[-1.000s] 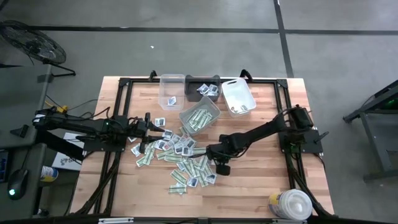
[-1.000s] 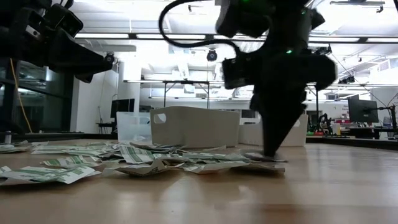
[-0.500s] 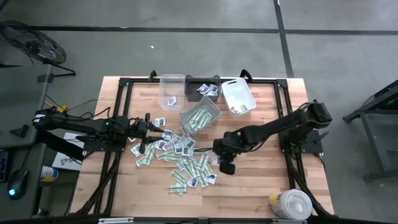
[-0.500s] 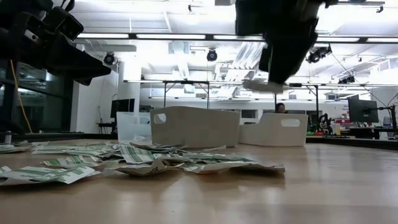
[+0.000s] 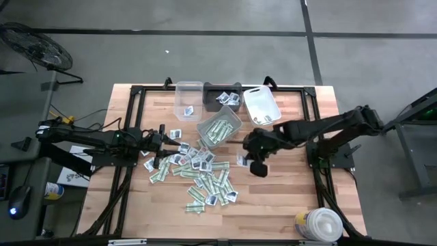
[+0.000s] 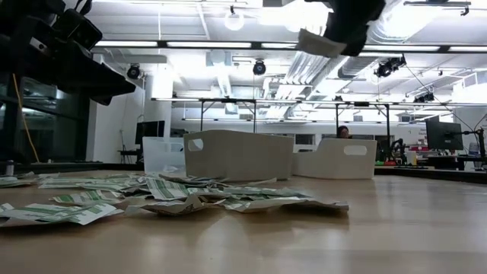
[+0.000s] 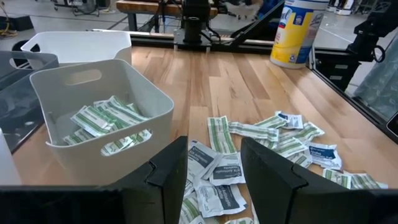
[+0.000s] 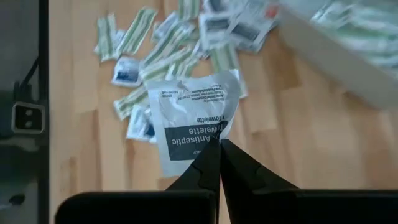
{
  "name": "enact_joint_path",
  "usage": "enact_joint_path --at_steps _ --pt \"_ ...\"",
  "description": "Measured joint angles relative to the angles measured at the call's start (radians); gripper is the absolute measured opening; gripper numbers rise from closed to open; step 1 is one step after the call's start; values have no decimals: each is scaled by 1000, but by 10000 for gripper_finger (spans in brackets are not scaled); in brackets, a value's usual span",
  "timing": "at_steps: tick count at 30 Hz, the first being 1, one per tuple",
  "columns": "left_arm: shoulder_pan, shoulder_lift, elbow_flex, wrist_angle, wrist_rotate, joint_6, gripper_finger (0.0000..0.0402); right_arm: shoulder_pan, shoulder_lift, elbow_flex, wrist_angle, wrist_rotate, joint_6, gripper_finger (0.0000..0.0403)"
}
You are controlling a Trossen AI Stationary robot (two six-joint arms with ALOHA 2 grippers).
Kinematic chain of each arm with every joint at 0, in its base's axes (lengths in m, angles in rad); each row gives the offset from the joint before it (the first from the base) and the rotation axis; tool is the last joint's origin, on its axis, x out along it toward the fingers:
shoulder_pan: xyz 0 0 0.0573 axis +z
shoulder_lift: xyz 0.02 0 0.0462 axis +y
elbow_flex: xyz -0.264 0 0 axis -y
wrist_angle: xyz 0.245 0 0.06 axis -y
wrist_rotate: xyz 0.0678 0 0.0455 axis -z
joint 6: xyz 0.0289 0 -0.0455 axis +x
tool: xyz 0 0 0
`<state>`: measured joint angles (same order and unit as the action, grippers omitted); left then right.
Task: Pick & Place First Aid Supplies
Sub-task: Put the towelette pack into the black bin
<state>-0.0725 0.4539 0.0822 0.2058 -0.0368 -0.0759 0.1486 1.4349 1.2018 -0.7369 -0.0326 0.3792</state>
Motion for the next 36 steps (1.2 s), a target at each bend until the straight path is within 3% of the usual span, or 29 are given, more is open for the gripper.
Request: enact_joint_path --at_steps 9,15,26,36 --pt "0 0 0 0 0 0 149 -149 -2 1 80 10 -129 0" --pt "0 0 0 0 0 0 149 -282 5 2 179 75 -151 0" --pt "0 0 0 0 0 0 149 -509 107 2 380 175 48 0" --pt "0 0 0 0 0 0 149 -630 258 2 491 152 215 0"
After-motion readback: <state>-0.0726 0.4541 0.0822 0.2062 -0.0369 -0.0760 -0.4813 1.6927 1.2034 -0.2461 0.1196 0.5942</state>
